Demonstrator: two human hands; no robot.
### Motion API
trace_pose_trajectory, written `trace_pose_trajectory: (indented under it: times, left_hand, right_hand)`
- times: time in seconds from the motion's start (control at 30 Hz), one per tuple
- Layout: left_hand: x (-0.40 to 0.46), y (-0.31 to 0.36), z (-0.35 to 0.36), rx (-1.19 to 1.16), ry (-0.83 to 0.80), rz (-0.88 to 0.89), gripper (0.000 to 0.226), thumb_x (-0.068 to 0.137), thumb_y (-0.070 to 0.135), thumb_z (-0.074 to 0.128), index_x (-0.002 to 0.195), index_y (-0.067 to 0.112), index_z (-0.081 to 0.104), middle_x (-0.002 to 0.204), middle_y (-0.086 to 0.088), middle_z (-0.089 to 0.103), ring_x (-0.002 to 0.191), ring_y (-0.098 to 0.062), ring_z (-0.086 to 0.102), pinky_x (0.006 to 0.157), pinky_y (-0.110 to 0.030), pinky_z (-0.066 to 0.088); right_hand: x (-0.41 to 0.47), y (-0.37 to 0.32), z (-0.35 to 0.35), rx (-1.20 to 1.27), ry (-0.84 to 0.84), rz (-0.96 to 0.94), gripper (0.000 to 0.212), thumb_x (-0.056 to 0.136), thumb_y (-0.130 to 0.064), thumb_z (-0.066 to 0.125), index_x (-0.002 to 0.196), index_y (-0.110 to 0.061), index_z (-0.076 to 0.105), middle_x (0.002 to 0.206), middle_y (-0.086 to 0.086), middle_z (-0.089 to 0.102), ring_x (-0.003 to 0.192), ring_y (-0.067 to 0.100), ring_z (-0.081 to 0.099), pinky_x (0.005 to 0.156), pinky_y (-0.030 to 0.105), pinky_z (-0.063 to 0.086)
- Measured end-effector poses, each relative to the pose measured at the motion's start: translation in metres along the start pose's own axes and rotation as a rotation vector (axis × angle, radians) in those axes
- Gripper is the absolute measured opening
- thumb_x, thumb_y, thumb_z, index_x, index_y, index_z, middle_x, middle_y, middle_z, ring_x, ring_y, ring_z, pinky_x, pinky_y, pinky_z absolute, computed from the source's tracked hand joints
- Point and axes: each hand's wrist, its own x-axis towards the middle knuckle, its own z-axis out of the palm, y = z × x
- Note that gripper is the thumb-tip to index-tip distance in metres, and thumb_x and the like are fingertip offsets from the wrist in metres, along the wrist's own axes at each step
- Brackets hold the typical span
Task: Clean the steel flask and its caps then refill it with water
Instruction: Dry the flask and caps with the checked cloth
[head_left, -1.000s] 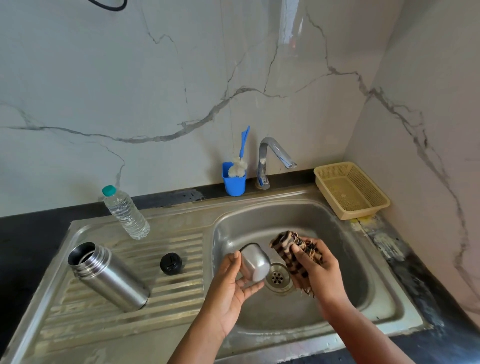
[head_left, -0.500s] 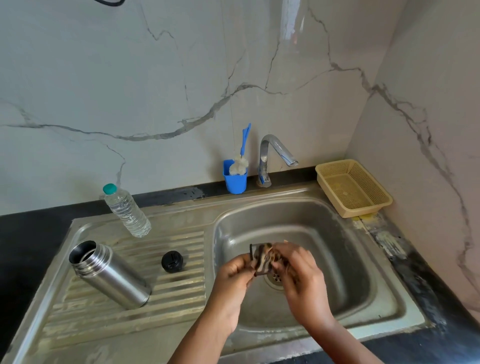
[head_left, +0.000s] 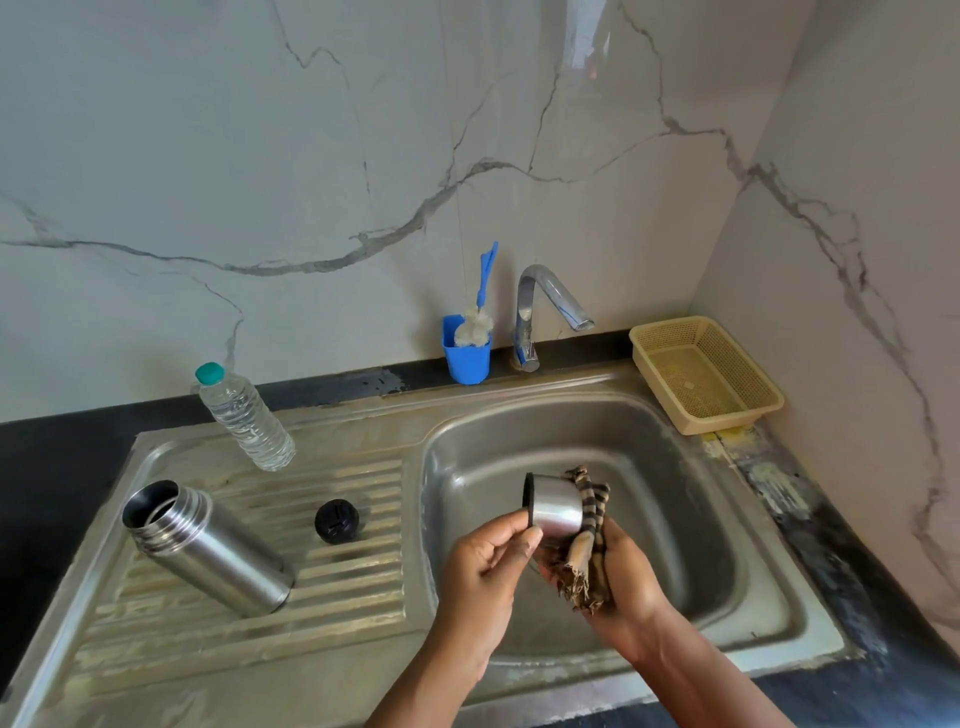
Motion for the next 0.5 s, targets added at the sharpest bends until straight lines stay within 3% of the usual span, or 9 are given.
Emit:
trace_pose_trajectory:
  times: [0.07,0.13,0.2,0.27,0.37,0.5]
  left_hand:
    - [0.004,-0.011,0.001,0.161,0.005,0.215,0.017,0.095,0.026,0.065,0.108,0.029,0.076,0.107,0.009,0.075,0.107,-0.011,0.069,0.094,-0.027,0.053]
    - [0.009,-0.018,0.003,0.376,-0.102,0.462,0.023,0.097,0.017,0.059,0.115,0.014,0.073,0.111,0.005,0.071,0.108,-0.013,0.067,0.093,-0.035,0.054]
    - [0.016,-0.024,0.006,0.657,-0.168,0.712,0.023,0.096,0.005,0.054,0.113,0.007,0.070,0.108,0.000,0.069,0.105,-0.014,0.065,0.097,-0.036,0.052]
    - [0.023,-0.026,0.010,0.957,-0.157,0.929,0.025,0.092,0.004,0.052,0.108,0.008,0.072,0.101,-0.002,0.071,0.100,-0.015,0.065,0.108,-0.034,0.045]
    - [0.033,-0.027,0.016,1.182,-0.175,0.964,0.030,0.086,0.008,0.050,0.104,0.011,0.074,0.094,0.001,0.070,0.095,-0.013,0.064,0.110,-0.033,0.043]
    - [0.043,-0.029,0.020,1.260,-0.216,0.829,0.037,0.080,0.007,0.045,0.101,0.015,0.075,0.092,0.004,0.071,0.088,-0.013,0.066,0.095,-0.033,0.055]
  right_hand:
    - [0.001,0.000,-0.003,0.035,-0.016,0.066,0.045,0.104,-0.022,0.033,0.099,-0.001,0.073,0.093,0.020,0.069,0.084,0.028,0.061,0.081,0.041,0.046]
    - [0.001,0.000,-0.005,0.016,-0.056,0.125,0.041,0.101,-0.021,0.039,0.089,-0.005,0.076,0.084,0.013,0.066,0.076,0.022,0.059,0.069,0.034,0.042]
    - [0.002,0.000,-0.009,0.010,-0.049,0.154,0.034,0.098,-0.017,0.042,0.086,-0.005,0.071,0.078,0.011,0.064,0.071,0.020,0.058,0.067,0.032,0.040]
    - [0.002,-0.003,-0.013,0.068,-0.014,0.154,0.041,0.101,-0.026,0.039,0.087,-0.004,0.070,0.077,0.011,0.066,0.068,0.019,0.059,0.067,0.031,0.039]
    - [0.009,-0.009,-0.024,0.109,-0.014,0.133,0.070,0.095,-0.064,0.037,0.103,-0.007,0.075,0.093,0.012,0.069,0.076,0.020,0.061,0.068,0.030,0.042]
    - [0.009,-0.035,-0.040,-0.039,0.015,0.045,0.052,0.098,-0.051,0.041,0.100,-0.008,0.070,0.077,0.008,0.073,0.057,0.013,0.067,0.048,0.023,0.050]
